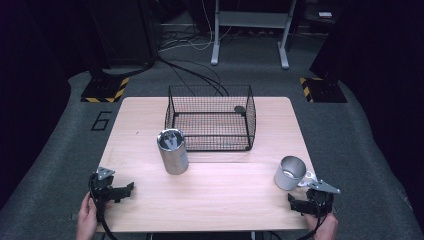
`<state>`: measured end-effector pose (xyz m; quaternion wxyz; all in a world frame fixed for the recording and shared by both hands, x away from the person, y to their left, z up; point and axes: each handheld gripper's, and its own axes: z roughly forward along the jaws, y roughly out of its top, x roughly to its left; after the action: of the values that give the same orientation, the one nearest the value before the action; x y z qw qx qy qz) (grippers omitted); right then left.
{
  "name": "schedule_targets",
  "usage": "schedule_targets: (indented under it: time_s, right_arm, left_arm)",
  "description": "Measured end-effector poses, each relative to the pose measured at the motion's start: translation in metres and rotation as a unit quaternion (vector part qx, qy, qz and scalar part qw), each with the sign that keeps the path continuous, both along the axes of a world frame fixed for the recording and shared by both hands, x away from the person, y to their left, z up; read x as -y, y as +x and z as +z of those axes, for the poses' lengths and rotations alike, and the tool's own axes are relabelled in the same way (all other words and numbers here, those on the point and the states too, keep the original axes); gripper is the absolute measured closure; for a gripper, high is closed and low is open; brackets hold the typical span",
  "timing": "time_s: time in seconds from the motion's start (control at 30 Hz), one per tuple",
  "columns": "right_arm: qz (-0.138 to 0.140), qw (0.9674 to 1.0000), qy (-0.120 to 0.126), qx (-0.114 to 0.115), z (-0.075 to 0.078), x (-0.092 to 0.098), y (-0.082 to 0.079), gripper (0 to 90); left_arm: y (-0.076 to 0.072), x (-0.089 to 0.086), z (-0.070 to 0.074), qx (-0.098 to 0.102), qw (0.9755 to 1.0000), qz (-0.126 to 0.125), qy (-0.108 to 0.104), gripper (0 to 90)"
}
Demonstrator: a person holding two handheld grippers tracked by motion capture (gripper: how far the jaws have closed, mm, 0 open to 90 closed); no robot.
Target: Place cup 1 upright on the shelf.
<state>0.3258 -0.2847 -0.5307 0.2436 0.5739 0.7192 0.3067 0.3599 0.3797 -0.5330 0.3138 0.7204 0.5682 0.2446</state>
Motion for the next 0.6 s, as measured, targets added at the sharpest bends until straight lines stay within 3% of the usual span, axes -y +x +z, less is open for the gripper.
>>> schedule_targets:
  time_s: [0.3,0.4,0.6]
  right_arm:
    - [0.001,1.0000,0.000,0.000,0.0000,0.0001,0.0000,0.0]
    - [0.001,1.0000,0.000,0.000,0.0000,0.0001,0.0001,0.0]
    - [0.001,1.0000,0.000,0.000,0.0000,0.0001,0.0001,0.0]
  left_arm:
    - [-0.0005,0.0008,0.0002,-0.001,1.0000,0.004,0.001,0.0]
    - [-0.0028,0.0033,0.0005,-0.005,0.9998,0.021,-0.002,0.0]
    - [-0.0049,0.0046,0.0013,-0.005,0.9996,0.025,0.012,0.1]
